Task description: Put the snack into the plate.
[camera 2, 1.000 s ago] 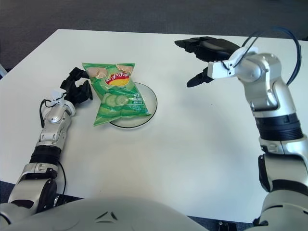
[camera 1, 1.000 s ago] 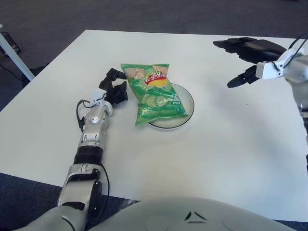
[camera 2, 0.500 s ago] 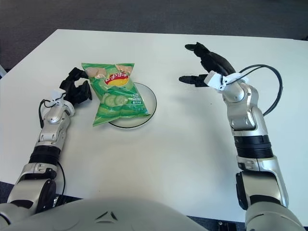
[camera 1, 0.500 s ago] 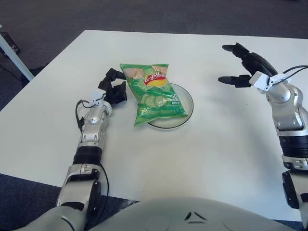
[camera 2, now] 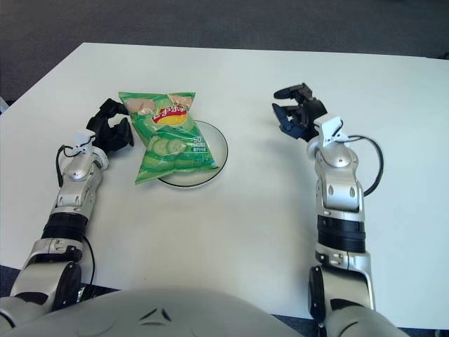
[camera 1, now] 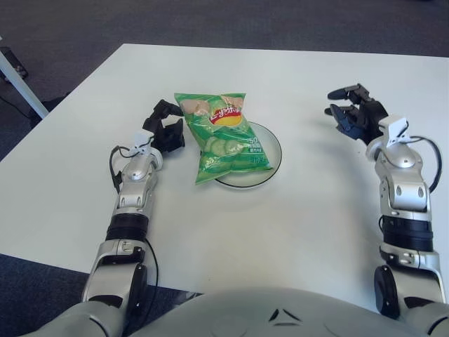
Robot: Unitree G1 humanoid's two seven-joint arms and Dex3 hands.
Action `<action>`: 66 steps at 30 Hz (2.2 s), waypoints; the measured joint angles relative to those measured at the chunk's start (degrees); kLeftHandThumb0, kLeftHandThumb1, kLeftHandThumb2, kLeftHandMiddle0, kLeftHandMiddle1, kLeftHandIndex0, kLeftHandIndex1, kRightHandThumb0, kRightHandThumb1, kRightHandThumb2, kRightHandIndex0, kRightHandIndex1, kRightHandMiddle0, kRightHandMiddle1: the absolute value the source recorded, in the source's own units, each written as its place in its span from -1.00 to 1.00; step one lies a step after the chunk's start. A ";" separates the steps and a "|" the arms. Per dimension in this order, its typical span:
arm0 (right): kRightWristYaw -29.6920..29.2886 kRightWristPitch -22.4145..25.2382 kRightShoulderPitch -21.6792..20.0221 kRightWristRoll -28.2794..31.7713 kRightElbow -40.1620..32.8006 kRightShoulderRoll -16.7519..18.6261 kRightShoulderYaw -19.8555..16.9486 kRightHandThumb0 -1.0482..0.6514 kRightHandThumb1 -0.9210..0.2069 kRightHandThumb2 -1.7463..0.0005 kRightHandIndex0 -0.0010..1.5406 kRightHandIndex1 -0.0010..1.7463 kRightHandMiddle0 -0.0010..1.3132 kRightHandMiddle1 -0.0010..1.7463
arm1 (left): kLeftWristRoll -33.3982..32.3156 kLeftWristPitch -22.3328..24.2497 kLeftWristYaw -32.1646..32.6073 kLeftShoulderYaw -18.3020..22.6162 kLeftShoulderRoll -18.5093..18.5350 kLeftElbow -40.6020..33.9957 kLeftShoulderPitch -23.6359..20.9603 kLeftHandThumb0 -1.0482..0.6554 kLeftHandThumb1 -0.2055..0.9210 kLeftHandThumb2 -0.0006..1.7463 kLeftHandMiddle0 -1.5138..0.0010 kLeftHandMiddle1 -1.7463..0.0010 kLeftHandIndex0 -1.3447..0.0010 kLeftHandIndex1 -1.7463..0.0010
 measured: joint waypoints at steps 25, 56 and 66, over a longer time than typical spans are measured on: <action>-7.94 -1.77 4.44 10.77 4.78 7.06 -4.04 -0.24 -0.43 -0.09 -0.10 0.86 -0.39 1.00 | -0.29 3.01 0.02 0.46 0.12 -1.81 0.36 -0.23 0.49 0.04 -0.40 -1.00 0.45 -1.00; -9.59 -6.30 2.66 17.44 12.05 7.96 -5.45 -0.39 0.29 -0.68 0.70 1.00 0.09 1.00 | -0.42 0.18 -0.39 -0.22 0.87 0.81 -0.38 -0.22 0.60 -0.04 -0.39 -1.00 0.50 -1.00; -7.98 -0.60 3.44 21.92 9.89 7.90 -5.60 -0.42 0.39 -0.76 0.74 1.00 0.16 1.00 | -0.42 -0.38 -0.67 -0.65 0.88 0.74 -0.40 -0.21 0.62 -0.06 -0.41 -1.00 0.51 -1.00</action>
